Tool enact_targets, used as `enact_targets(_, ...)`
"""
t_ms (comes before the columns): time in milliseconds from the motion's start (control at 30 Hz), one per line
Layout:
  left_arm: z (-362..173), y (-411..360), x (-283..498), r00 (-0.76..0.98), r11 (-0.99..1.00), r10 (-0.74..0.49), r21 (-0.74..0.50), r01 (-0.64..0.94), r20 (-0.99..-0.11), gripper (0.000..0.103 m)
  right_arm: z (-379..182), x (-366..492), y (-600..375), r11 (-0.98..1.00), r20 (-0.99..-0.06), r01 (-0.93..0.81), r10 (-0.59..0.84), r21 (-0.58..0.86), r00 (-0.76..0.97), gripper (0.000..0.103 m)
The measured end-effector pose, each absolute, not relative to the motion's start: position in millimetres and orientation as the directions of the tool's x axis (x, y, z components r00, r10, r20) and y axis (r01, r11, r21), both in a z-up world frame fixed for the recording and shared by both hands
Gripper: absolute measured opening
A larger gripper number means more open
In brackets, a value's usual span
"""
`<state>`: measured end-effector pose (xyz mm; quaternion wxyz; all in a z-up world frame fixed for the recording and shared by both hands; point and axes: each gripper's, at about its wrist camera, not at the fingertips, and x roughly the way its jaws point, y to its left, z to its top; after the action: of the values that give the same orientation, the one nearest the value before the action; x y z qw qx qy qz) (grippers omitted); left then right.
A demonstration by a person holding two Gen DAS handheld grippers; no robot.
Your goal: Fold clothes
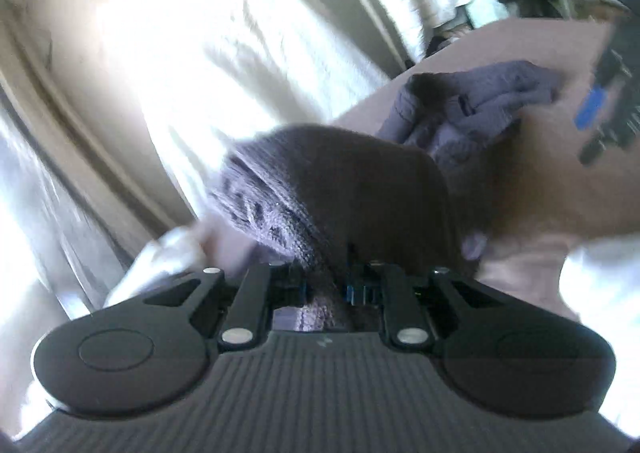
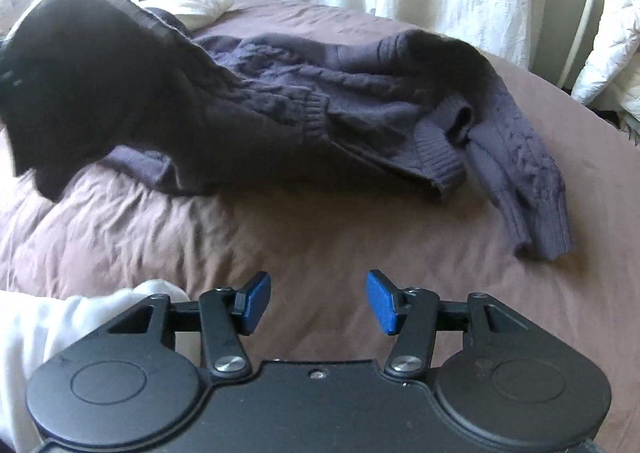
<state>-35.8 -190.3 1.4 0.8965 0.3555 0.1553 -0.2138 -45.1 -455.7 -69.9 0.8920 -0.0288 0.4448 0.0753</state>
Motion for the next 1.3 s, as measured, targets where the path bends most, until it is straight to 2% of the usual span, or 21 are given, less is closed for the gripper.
enact_targets(100, 2, -180, -59, 0.845, 0.639, -0.309, 0.563, 0.524, -0.436, 0.015, -67, -34, -437, 0.982, -0.775, -0.191, 0.111, -0.012, 0.621, 0.059)
enact_targets(200, -7, -177, -69, 0.854, 0.64, -0.29, 0.576, 0.509, -0.432, 0.015, -62, -15, -408, 0.963, -0.753, -0.256, 0.104, -0.087, 0.65, 0.06)
enact_targets(267, -13, -172, -82, 0.855, 0.617, -0.316, 0.596, 0.514, -0.411, 0.015, -59, -3, -388, 0.939, -0.735, -0.306, 0.097, -0.155, 0.671, 0.069)
enact_targets(467, -14, -141, -135, 0.804, 0.537, -0.492, 0.61, 0.582, -0.335, 0.014, -52, 43, -363, 0.881, -0.721, -0.379, 0.063, -0.285, 0.69, 0.077)
enact_targets(533, -19, -126, -153, 0.768, 0.48, -0.558, 0.633, 0.608, -0.315, 0.015, -49, 57, -360, 0.864, -0.73, -0.399, 0.057, -0.305, 0.681, 0.078)
enact_targets(667, -30, -110, -166, 0.761, 0.453, -0.564, 0.65, 0.61, -0.321, 0.015, -52, 57, -345, 0.745, -0.817, -0.583, 0.091, -0.324, 0.57, 0.077)
enact_targets(733, -31, -103, -166, 0.761, 0.47, -0.566, 0.633, 0.615, -0.318, 0.015, -54, 46, -336, 0.656, -0.837, -0.659, 0.074, -0.368, 0.542, 0.077)
enact_targets(933, -26, -84, -162, 0.718, 0.532, -0.624, 0.506, 0.679, -0.308, 0.015, -51, 38, -307, 0.442, -0.816, -0.734, 0.008, -0.516, 0.578, 0.077)
enact_targets(1100, -26, -74, -163, 0.705, 0.549, -0.64, 0.46, 0.698, -0.305, 0.015, -58, 69, -274, 0.37, -0.825, -0.761, -0.027, -0.533, 0.565, 0.078)
enact_targets(1133, -27, -73, -162, 0.709, 0.554, -0.636, 0.458, 0.695, -0.306, 0.015, -60, 72, -269, 0.375, -0.844, -0.776, -0.033, -0.507, 0.536, 0.075)
enact_targets(1200, -28, -73, -160, 0.719, 0.56, -0.625, 0.466, 0.685, -0.306, 0.015, -65, 72, -264, 0.39, -0.881, -0.804, -0.041, -0.449, 0.472, 0.043)
enact_targets(1233, -29, -73, -158, 0.724, 0.562, -0.619, 0.471, 0.68, -0.306, 0.015, -66, 67, -266, 0.401, -0.889, -0.807, -0.047, -0.434, 0.455, 0.009)
enact_targets(1300, -32, -76, -162, 0.757, 0.532, -0.585, 0.568, 0.628, -0.29, 0.015, -61, 52, -275, 0.46, -0.864, -0.758, -0.04, -0.463, 0.503, 0.001)
